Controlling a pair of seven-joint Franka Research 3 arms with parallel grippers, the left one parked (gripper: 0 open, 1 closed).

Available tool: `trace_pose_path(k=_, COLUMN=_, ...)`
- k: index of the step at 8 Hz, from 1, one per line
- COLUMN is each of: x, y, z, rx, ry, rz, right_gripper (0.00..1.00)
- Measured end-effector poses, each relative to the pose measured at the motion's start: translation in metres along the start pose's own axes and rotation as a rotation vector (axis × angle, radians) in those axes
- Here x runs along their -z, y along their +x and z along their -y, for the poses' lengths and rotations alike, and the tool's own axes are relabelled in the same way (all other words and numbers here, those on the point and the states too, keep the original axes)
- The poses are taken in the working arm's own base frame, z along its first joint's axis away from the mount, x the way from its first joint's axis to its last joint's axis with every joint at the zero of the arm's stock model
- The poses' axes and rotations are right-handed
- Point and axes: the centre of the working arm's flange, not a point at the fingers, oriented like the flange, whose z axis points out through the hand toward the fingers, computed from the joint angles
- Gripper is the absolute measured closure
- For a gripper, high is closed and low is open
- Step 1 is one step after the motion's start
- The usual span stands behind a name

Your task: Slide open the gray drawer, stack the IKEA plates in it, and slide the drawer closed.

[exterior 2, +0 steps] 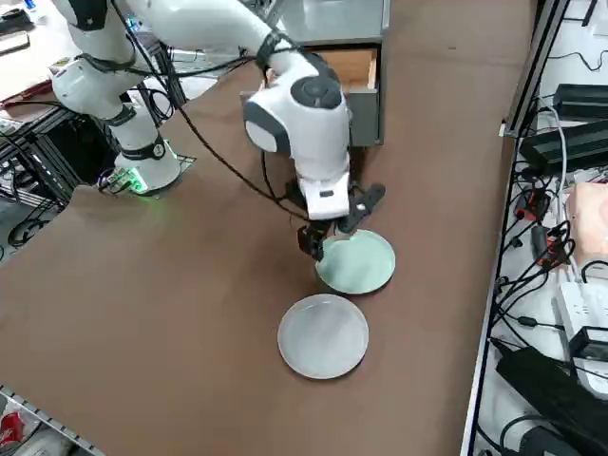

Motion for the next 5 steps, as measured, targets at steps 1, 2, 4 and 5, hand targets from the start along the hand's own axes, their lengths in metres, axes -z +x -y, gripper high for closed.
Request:
trace_pose_path(k=1, x=-0.022, y=-0.003, z=-0.007, rx=-0.015, ry=-0.003, rz=-0.003, right_gripper=0.17)
trace_pose_path(k=2, x=-0.037, y=-0.007, z=-0.012, rx=-0.026, ry=-0.006, rz=0.002, right_gripper=0.19)
trace_pose_path(k=4, x=-0.050, y=-0.010, z=-0.021, rx=-0.044, ry=-0.008, rz=0.005, right_gripper=0.26)
trace_pose_path(k=5, x=-0.055, y=-0.009, z=-0.024, rx=-0.051, ry=-0.009, rz=-0.006, right_gripper=0.30)
